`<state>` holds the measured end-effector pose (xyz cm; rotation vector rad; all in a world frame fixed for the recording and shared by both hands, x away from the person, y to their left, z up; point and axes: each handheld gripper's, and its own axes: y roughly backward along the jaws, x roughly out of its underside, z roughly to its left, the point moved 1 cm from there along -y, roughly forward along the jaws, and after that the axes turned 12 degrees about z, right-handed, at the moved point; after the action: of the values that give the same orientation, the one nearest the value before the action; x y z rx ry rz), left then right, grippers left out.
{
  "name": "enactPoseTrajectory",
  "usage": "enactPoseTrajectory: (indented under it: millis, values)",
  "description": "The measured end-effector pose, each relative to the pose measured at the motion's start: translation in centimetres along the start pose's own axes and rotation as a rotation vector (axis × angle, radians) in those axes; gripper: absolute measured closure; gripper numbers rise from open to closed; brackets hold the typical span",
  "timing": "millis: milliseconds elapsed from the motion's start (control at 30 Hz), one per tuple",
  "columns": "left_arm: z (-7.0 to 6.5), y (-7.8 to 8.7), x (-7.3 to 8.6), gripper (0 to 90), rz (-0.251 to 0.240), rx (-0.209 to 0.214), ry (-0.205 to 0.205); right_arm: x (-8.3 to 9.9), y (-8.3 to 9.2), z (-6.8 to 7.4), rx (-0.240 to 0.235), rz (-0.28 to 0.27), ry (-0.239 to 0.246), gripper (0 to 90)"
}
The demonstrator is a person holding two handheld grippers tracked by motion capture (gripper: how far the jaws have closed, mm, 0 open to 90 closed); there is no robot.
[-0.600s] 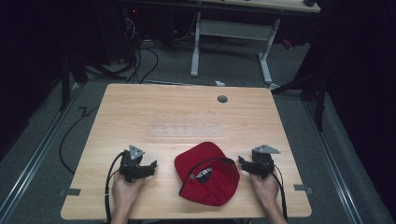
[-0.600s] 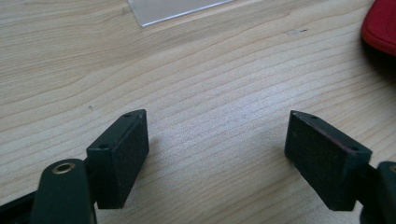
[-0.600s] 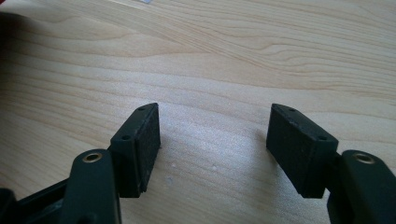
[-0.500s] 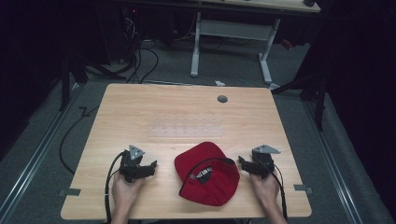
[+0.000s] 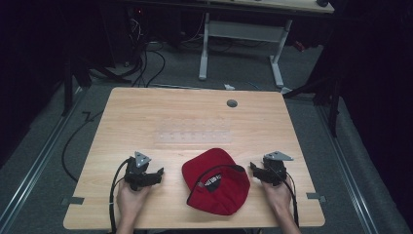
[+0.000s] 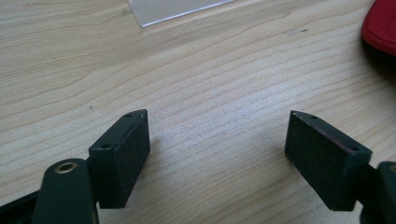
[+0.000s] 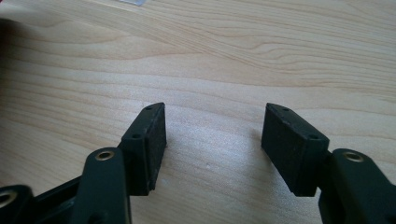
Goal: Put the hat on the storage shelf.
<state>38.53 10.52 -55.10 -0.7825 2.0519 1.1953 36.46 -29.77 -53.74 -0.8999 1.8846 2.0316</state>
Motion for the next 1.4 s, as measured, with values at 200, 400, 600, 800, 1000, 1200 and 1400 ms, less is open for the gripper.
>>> enactPoseTrajectory:
  millis: [200,400,600,800,1000,1200,1400]
  values:
    - [0.0,0.0,0.0,22.6,0.0,0.0,0.0,0.0,0.3,-0.2,-0.012,0.004,-0.021,43.5]
    - [0.0,0.0,0.0,22.8,0.0,0.001,0.002,0.2,1.1,-0.4,-0.044,-0.025,-0.034,44.5]
    - [0.0,0.0,0.0,22.9,0.001,0.001,0.001,0.4,2.2,-0.6,-0.09,-0.054,-0.037,47.0]
    - [0.0,0.0,0.0,22.9,0.0,0.001,0.002,0.5,3.9,-0.7,-0.151,-0.094,-0.051,45.1]
    - [0.0,0.0,0.0,22.9,0.0,0.0,0.001,0.6,5.5,-0.5,-0.211,-0.112,-0.036,44.4]
    - [0.0,0.0,0.0,22.9,0.0,0.0,0.001,0.2,7.2,0.6,-0.268,-0.148,0.01,43.0]
    - [0.0,0.0,0.0,23.0,0.0,0.0,0.002,-0.3,8.0,2.3,-0.315,-0.156,0.065,39.8]
